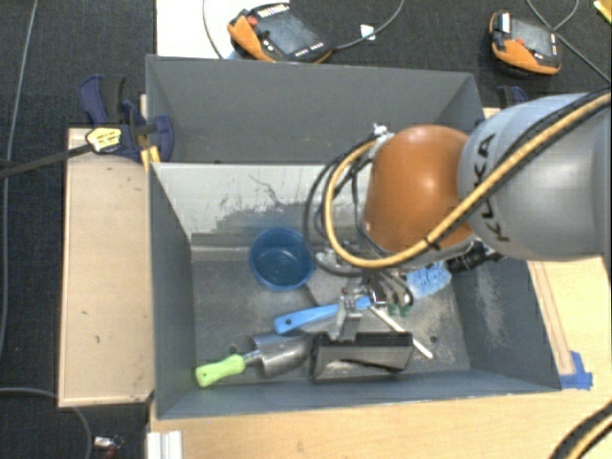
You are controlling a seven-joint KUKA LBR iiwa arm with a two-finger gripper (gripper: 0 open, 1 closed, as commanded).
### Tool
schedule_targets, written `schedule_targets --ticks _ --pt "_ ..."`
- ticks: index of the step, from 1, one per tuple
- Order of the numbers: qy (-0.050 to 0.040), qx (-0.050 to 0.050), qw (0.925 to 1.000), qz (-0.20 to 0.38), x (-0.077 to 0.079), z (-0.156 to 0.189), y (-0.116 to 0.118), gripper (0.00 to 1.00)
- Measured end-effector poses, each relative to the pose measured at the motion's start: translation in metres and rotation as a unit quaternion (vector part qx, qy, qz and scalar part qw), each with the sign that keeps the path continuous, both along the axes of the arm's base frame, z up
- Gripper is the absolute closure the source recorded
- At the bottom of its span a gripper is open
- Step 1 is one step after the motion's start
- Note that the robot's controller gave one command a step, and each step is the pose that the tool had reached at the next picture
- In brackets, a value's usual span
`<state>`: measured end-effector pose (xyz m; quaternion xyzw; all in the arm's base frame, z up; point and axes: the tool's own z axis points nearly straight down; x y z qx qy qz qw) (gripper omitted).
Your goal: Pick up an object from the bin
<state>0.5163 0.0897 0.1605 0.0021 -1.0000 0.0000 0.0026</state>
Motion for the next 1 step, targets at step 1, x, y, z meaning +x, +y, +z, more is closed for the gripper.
schedule_targets --ticks 1 --pt "-0.0039 0.000 1.0000 -0.002 0.0017 0.0045 -0.0005 0.00"
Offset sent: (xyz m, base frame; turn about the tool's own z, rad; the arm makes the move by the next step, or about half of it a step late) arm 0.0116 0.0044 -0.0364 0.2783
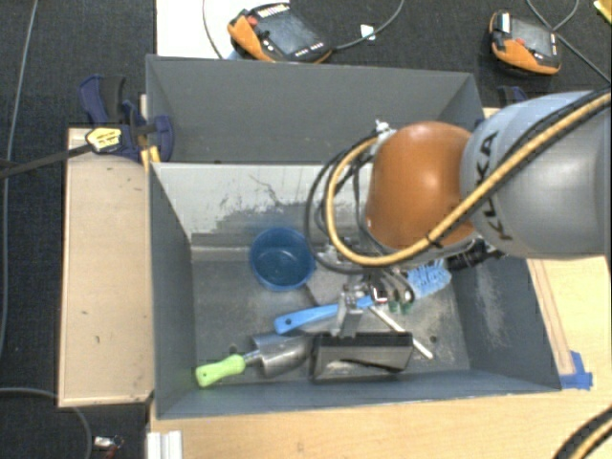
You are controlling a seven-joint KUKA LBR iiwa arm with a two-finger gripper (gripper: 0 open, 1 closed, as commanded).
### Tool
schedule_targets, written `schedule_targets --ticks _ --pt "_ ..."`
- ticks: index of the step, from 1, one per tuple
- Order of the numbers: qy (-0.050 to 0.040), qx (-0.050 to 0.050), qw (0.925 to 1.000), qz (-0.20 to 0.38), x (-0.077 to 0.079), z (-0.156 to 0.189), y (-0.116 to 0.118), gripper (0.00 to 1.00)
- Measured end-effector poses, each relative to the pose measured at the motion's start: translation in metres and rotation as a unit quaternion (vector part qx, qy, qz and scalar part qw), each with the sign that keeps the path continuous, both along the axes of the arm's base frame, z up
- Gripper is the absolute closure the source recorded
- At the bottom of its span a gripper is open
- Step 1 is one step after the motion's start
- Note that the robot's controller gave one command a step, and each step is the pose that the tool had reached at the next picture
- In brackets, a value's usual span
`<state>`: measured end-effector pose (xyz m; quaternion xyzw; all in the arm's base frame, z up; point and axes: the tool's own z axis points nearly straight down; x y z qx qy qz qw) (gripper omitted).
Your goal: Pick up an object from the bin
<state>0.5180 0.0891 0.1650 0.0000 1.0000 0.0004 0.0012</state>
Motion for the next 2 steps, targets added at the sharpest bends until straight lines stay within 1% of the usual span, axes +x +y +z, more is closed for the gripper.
schedule_targets --ticks 1,2 --pt "0.0007 0.000 0.9922 -0.125 0.010 -0.037 0.004 0.00" --pt "0.0007 0.001 0.9807 -0.196 -0.012 -0.031 0.015 0.00"
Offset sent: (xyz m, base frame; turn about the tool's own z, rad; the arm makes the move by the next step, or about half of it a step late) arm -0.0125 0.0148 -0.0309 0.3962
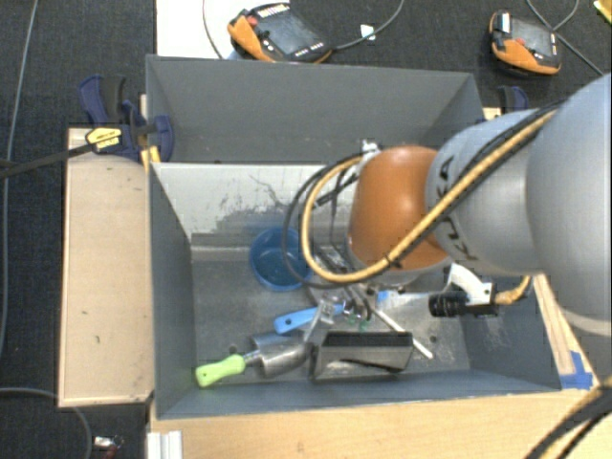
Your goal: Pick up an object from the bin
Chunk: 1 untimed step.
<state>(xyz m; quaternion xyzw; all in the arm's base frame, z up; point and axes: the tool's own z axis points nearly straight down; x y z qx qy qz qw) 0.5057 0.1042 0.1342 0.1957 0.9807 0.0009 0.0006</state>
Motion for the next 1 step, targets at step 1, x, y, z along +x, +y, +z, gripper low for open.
schedule_targets --ticks 1 --pt "-0.0021 0.000 0.9958 0.092 0.0249 -0.0291 -0.0132 0.00"
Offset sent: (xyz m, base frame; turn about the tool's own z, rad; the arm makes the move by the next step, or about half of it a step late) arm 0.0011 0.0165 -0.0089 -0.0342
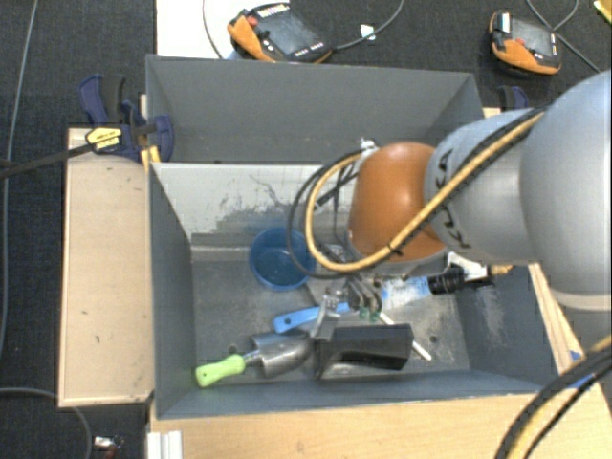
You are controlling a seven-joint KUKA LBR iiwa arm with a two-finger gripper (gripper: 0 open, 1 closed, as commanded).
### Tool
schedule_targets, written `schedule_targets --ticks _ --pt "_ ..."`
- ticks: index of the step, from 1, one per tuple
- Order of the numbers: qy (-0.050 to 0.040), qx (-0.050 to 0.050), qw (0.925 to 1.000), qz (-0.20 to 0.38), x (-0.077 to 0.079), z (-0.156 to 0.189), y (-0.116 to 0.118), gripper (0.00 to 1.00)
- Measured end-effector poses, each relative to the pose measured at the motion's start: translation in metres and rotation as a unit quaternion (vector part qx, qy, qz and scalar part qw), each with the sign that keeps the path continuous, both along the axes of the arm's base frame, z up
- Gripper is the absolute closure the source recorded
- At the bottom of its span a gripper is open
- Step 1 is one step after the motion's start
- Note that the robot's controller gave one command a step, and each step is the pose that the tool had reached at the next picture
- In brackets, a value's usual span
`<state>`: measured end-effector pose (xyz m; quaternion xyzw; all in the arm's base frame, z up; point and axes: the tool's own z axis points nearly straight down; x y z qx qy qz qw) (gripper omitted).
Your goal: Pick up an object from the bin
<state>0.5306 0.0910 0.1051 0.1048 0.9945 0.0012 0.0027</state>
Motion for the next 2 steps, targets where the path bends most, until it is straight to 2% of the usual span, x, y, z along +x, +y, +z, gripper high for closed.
schedule_targets --ticks 1,2 --pt "0.0008 0.001 0.9977 -0.068 -0.022 0.019 0.027 0.00" --pt "-0.0020 -0.001 0.9912 0.132 0.007 0.006 0.035 0.00"
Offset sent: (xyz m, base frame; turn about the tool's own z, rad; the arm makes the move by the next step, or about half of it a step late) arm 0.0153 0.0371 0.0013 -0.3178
